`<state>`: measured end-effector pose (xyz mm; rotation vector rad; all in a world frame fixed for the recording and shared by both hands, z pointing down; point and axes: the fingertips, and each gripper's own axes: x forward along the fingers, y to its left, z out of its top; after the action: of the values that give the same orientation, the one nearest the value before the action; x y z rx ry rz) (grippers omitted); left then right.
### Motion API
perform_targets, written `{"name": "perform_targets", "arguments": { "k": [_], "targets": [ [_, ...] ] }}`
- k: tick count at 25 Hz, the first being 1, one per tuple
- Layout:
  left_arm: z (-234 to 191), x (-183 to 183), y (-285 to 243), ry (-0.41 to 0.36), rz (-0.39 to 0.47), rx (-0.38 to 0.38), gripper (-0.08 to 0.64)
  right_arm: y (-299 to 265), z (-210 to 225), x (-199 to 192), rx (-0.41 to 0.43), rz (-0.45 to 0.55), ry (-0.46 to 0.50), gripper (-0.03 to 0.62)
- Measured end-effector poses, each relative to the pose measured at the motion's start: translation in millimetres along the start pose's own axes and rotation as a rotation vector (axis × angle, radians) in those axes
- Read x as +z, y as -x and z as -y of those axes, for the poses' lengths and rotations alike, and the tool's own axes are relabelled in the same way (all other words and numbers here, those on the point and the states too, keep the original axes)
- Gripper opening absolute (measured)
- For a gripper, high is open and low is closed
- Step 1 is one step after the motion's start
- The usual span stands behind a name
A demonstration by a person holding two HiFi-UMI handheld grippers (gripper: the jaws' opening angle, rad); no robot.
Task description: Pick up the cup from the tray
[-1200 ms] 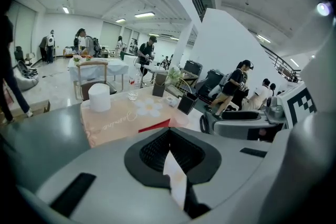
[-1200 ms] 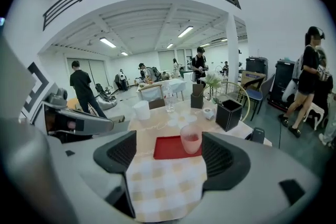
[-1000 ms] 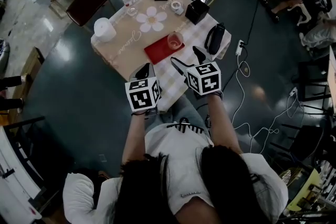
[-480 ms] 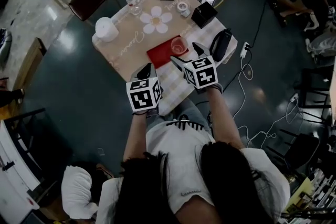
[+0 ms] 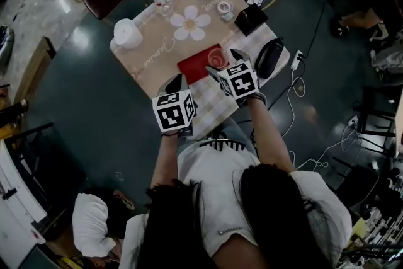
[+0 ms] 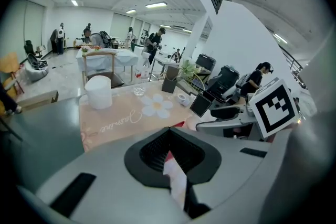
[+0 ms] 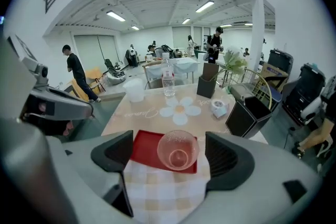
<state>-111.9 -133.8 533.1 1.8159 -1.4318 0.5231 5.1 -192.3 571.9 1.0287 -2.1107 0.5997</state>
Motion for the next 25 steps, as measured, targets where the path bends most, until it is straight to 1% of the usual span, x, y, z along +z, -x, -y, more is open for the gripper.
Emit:
{"name": "perform_targets", "arguments": {
  "k": [3, 6, 8, 10, 14, 20, 23, 25],
  "targets": [
    [2, 1, -8, -0.001, -0.009, 0.000, 0.005, -14, 3, -7, 0.023, -0.052, -0.002, 0.411],
    [1, 4, -15, 0.003, -0.016, 0.013, 0.005, -28, 4, -15, 0.054, -0.128, 0.023, 0.411],
    [1, 5, -18, 0.009, -0.019, 0.019, 0.003, -36, 5, -18, 0.067, -0.158, 0.042, 0.411],
    [2, 6, -21, 0.018, -0.022, 0.020, 0.005, -44, 7, -17, 0.074, -0.173, 0.054, 0.411],
    [-1, 3, -28, 0.029, -0.035, 0.033, 0.005, -57, 15, -19, 0.049, -0.209, 0.102, 0.411],
    [-8, 5, -35, 0.063, -0.040, 0.053, 0.005, -73, 11, -25, 0.084, -0.260, 0.109, 0.411],
    [-10, 7, -38, 0.071, -0.041, 0.062, 0.005, -77, 12, -25, 0.066, -0.281, 0.133, 0.411],
    [-12, 6, -39, 0.072, -0.043, 0.067, 0.005, -79, 15, -25, 0.046, -0.283, 0.128, 0.410]
  ]
}}
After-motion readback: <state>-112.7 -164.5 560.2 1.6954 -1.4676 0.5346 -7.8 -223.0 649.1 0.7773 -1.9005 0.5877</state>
